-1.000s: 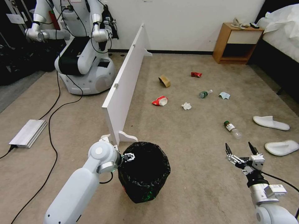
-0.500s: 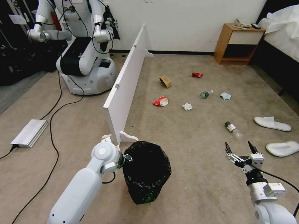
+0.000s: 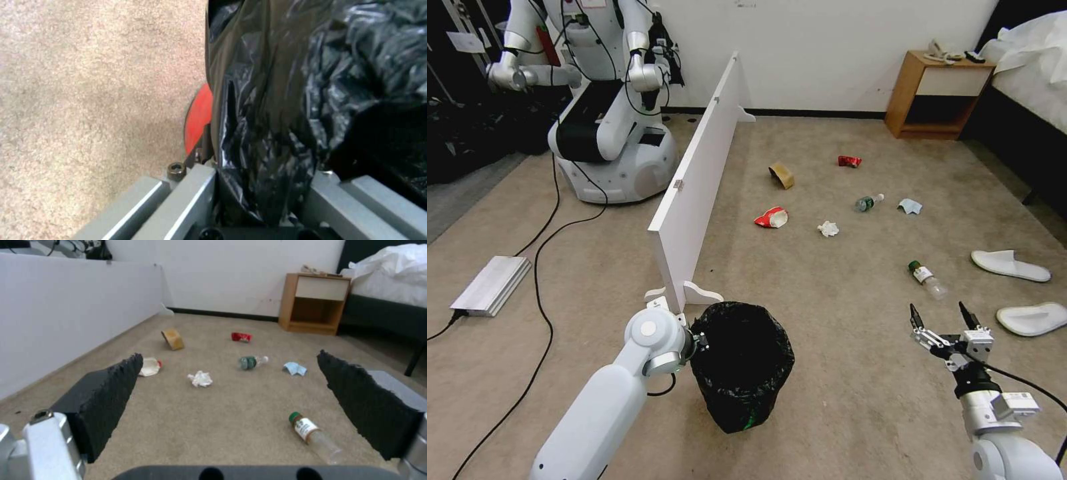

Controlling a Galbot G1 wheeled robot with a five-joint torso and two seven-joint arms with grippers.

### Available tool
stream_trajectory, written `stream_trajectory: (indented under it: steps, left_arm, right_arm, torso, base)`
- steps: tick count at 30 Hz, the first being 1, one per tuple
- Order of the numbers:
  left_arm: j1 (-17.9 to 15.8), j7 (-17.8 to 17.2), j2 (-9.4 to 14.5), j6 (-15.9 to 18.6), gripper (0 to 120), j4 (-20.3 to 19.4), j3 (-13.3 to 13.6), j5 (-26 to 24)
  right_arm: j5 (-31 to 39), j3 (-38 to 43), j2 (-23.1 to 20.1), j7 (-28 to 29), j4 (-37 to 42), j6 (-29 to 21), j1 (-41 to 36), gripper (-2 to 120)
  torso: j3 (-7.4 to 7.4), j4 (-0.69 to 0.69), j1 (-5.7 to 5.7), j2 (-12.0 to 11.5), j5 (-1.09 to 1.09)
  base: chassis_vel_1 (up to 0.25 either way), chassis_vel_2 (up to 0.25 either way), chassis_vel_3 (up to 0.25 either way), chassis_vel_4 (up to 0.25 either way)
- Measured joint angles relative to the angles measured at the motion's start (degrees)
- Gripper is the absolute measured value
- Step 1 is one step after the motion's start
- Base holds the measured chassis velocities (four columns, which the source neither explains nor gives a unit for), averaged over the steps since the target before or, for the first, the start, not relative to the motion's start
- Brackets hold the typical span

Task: Pick up the trash bin, then pick up the garbage from the floor and place it into the trash bin.

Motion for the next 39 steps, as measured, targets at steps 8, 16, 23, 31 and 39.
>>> stream_trajectory:
  steps: [8,16,23,31,39]
  left_arm:
    - [0.7,0.9,0.6,0.1,0,-0.7,-0.1,0.3]
    - [2.4,2.2,1.5,0.4,0,-2.1,-0.5,1.3]
    - [5.2,2.4,3.1,0.4,0,-5.5,-1.1,1.7]
    - [8.4,4.2,5.7,0.6,0,-12.1,-1.9,3.5]
    - [9.7,9.4,6.6,1.7,0,-19.9,-1.8,10.1]
  right_arm:
    - [-0.1,0.0,0.0,0.0,0.3,0.0,-0.1,100]
    - [-0.1,0.0,0.0,0.0,0.7,0.0,-0.3,100]
    - [-0.1,0.3,0.1,0.1,1.2,0.0,-0.4,100]
    - [0.0,1.2,0.3,0.1,2.0,0.0,-0.8,100]
    - [0.0,3.1,0.4,0.3,4.5,-0.2,-2.4,100]
  torso:
    - [0.01,0.01,0.0,0.0,-0.02]
    - [0.01,0.0,0.01,0.0,-0.02]
    - [0.04,-0.02,0.01,0.0,-0.07]
    - [0.03,0.01,0.01,0.0,-0.04]
    - [0.01,0.01,0.01,0.0,-0.02]
  base:
    - [0.0,0.0,0.0,0.0]
    - [0.0,0.0,0.0,0.0]
    - [0.0,0.0,0.0,0.0]
    - [0.0,0.0,0.0,0.0]
    - [0.0,0.0,0.0,0.0]
